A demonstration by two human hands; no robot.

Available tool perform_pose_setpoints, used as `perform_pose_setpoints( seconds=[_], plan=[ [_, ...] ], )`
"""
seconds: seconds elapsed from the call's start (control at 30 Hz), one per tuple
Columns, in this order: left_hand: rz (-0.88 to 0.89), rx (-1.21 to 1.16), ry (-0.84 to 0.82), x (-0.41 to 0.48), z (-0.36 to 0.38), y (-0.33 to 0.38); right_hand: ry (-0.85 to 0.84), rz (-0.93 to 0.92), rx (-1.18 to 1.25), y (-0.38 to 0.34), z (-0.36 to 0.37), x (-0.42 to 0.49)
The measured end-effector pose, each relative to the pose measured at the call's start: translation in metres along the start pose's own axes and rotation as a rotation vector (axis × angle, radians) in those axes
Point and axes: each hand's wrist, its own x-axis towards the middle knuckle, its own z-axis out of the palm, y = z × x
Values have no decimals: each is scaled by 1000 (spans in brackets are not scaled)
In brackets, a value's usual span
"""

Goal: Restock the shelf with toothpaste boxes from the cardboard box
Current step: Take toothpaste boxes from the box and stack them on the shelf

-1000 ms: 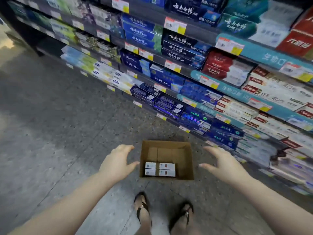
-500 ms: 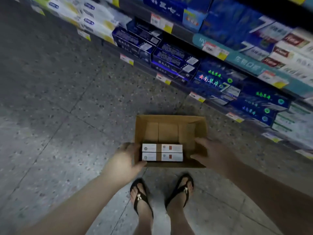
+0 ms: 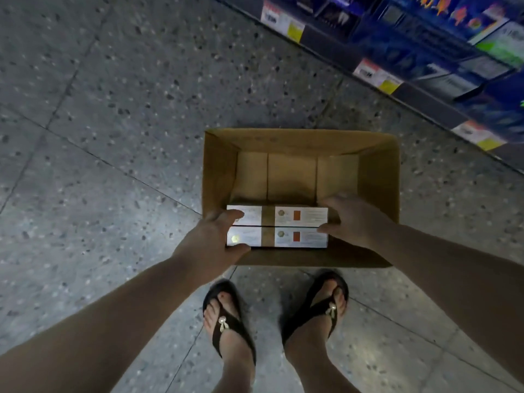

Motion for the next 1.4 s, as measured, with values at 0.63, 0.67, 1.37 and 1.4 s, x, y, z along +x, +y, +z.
perform_pose_setpoints(
  seconds=[0.63, 0.67, 1.37, 1.4],
  plan=[
    [19, -82, 45, 83, 58, -39, -98, -167, -189, 32, 65, 89],
    [14, -75, 42, 84, 57, -40, -82, -176, -217, 30, 65, 90],
    [82, 239, -268, 117, 83, -45, 283, 151, 260, 95, 33, 47],
    [88, 250, -290, 120, 86, -47, 287, 144, 262, 95, 34, 46]
  ],
)
